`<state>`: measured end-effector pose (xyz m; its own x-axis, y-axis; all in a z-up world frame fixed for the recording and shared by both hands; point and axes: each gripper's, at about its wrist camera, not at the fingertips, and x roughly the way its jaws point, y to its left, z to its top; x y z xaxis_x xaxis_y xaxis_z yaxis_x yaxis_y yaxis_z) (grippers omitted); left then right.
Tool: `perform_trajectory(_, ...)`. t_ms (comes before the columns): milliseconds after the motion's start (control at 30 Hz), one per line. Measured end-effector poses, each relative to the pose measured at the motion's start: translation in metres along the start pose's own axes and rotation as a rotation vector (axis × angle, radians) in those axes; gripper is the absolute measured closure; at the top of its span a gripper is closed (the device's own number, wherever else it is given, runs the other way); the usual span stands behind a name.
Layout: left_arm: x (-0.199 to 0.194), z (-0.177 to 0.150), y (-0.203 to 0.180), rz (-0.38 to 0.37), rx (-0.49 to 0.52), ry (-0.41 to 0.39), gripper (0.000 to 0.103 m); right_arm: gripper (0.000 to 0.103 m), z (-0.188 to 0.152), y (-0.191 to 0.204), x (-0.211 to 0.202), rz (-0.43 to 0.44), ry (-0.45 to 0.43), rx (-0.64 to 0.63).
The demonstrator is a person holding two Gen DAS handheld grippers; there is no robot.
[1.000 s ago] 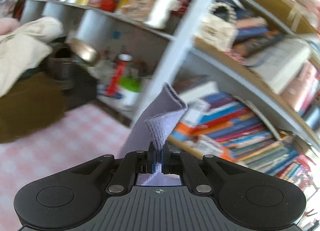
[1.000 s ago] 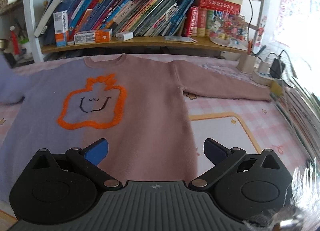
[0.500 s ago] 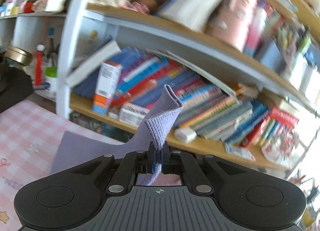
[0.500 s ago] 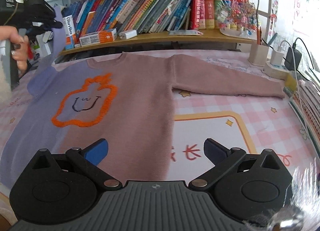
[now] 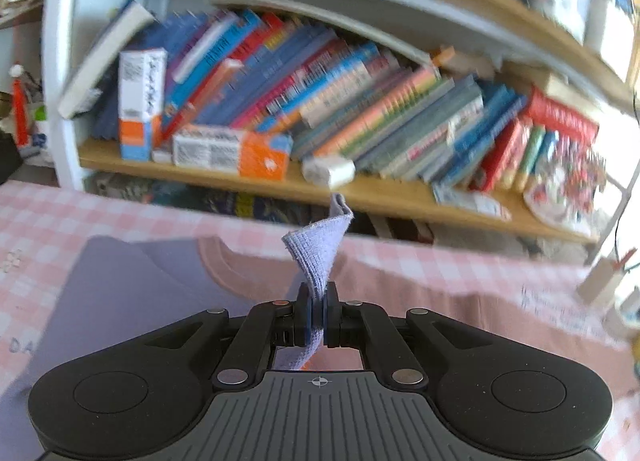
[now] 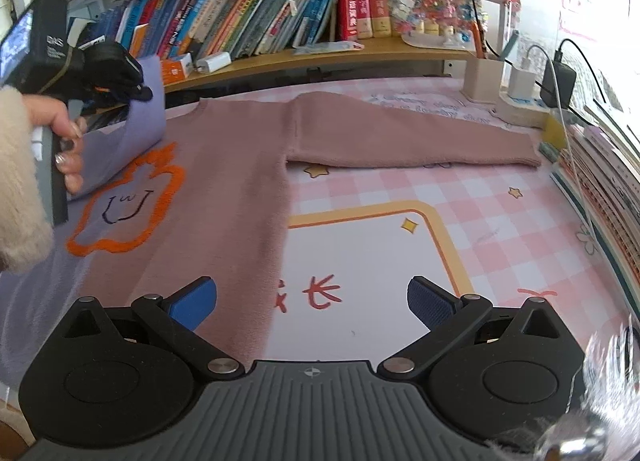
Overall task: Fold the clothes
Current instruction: 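Lay the lavender sleeve across the sweater body and open the left tool, then move the left tool to the lavender side edge of the sweater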
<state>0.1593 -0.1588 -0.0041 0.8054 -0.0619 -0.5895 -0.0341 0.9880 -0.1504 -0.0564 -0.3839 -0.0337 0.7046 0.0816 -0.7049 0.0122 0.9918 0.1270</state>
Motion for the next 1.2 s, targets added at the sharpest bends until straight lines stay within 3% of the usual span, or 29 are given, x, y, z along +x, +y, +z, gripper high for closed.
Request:
perform_trajectory(167, 0.010, -0.008, -0.015, -0.006, 0.045, 0.049, 0.082, 0.000, -0.002, -0.007, 0.001, -0.012, 0.012, 0.019)
perform_trajectory(333, -0.009, -0.004, -0.034, -0.101, 0.075, 0.023, 0.036, 0.000, -0.003, -0.009, 0.000, -0.015, 0.011, 0.030)
perform_trajectory(467, -0.047, 0.005, -0.043, -0.240, 0.131, -0.060, 0.034, 0.000, -0.001, -0.004, 0.001, 0.006, 0.003, 0.023)
perform_trajectory(567, -0.078, 0.005, -0.038, -0.265, 0.195, -0.124, 0.034, 0.000, 0.001, 0.003, 0.003, 0.037, -0.002, 0.008)
perform_trajectory(667, -0.098, -0.005, -0.013, -0.190, 0.220, -0.127, 0.033, 0.000, 0.001, 0.011, 0.007, 0.068, 0.006, -0.002)
perform_trajectory(767, -0.111, -0.026, 0.026, -0.067, 0.206, -0.061, 0.033, 0.000, 0.000, 0.020, 0.011, 0.091, 0.021, -0.010)
perform_trajectory(1000, -0.149, -0.084, 0.119, 0.194, 0.061, 0.072, 0.033, 0.000, -0.005, 0.034, 0.014, 0.080, 0.049, 0.026)
perform_trajectory(1133, -0.159, -0.101, 0.149, 0.242, -0.012, 0.121, 0.033, 0.001, -0.010, 0.038, 0.014, 0.037, 0.072, 0.068)
perform_trajectory(1200, -0.159, -0.105, 0.157, 0.232, -0.038, 0.138, 0.033, 0.001, -0.012, 0.040, 0.010, 0.011, 0.073, 0.086)
